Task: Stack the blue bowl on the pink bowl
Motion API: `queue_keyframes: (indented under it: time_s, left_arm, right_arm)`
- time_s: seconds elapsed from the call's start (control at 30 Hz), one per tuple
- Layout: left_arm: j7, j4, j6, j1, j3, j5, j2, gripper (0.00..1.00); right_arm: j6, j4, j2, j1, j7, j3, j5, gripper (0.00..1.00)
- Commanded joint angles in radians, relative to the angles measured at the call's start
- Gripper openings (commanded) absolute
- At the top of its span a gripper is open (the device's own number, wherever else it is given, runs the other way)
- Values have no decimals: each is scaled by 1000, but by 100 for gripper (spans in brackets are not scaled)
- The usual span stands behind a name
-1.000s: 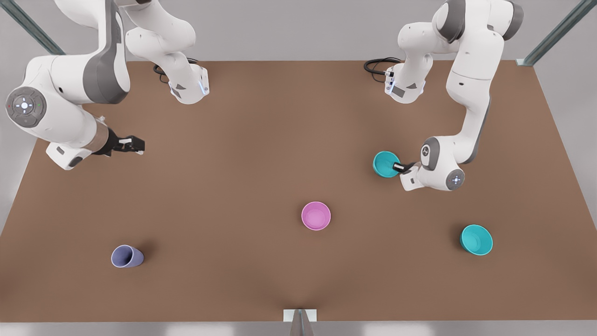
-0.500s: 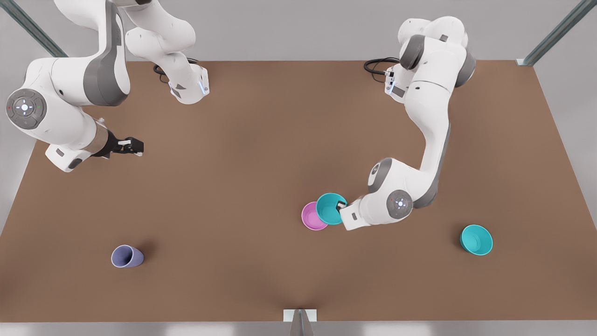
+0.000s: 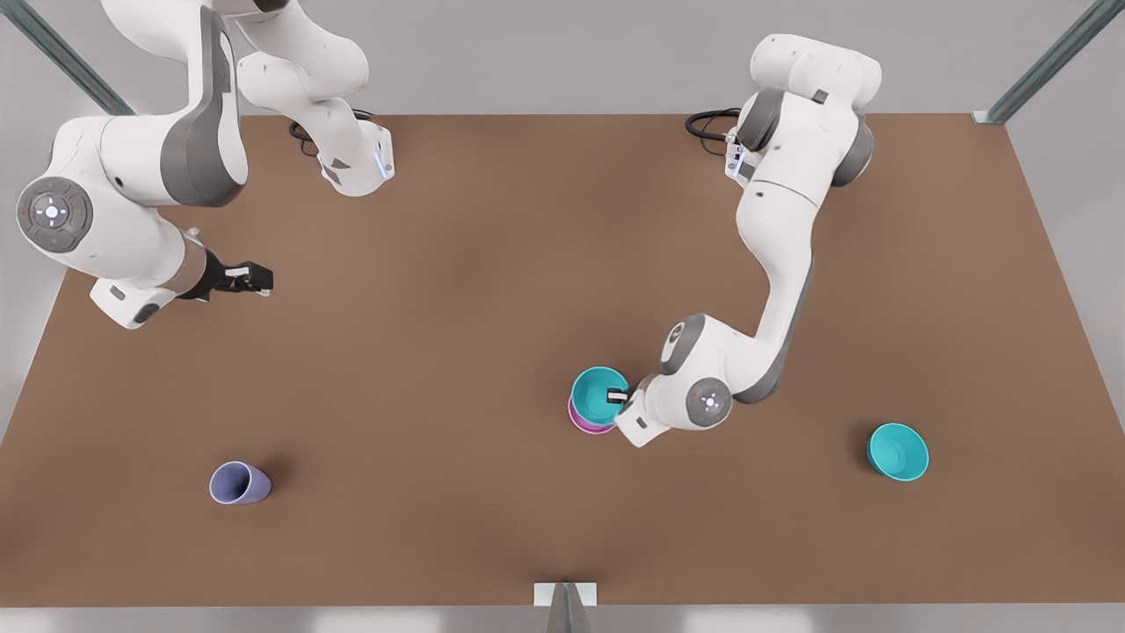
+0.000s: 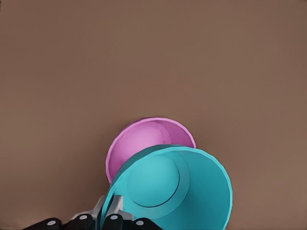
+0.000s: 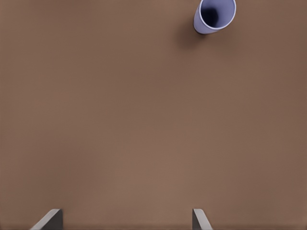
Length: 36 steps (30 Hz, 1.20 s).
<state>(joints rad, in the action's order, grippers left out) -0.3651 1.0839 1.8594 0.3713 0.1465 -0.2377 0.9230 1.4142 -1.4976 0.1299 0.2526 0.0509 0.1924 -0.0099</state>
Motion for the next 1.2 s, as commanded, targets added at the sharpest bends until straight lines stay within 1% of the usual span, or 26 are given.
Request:
queue_keyframes:
  time_s: [0.0, 0.3, 0.77, 0.8, 0.83, 0.87, 0.9, 0.93, 0.97, 1.0, 1.1, 1.13, 1.17]
  left_arm:
    - [-284, -2, 4, 0, 2, -5, 8, 21]
    - [-282, -9, 44, 0, 10, -5, 16, 21]
    - [-275, 4, 35, -2, 22, -5, 37, 21]
    - [-259, 4, 35, -6, 22, -5, 37, 83]
    - [-256, 2, 30, -20, 22, -5, 30, 100]
    - [-256, -1, 17, -37, 24, -5, 27, 100]
    - [-258, -4, -49, -58, 28, 8, 2, 100]
    - [-244, -19, -248, -147, 24, 89, -116, 100]
    - [-154, -54, -406, -211, 22, 159, -205, 100]
    - [69, -58, -552, -287, 22, 236, -349, 100]
    - [279, -59, -741, -291, 24, 362, -454, 100]
    - [287, 28, -671, -308, 21, 362, -536, 100]
    - [285, 296, -456, -292, -27, 350, -725, 100]
  right_arm:
    - [-3, 0, 0, 0, 6, 1, 1, 100]
    - [-1, 0, 4, 2, 6, 1, 1, 100]
    - [0, -1, 4, 0, 7, 2, -1, 100]
    - [0, -1, 4, 0, 7, 2, -1, 100]
    - [2, -1, 4, 0, 7, 2, -1, 100]
    - [2, -1, 4, 0, 7, 2, -1, 100]
    - [2, -1, 4, 2, 7, 2, -1, 100]
    - [2, -1, 5, 0, 7, 2, 1, 100]
    - [2, -1, 4, 0, 7, 2, -1, 100]
    - [0, -1, 4, 0, 7, 2, 1, 100]
    - [2, -1, 4, 0, 9, 2, -1, 100]
    - [2, -1, 5, 0, 9, 2, -1, 100]
    - [2, -1, 5, 0, 9, 4, -1, 100]
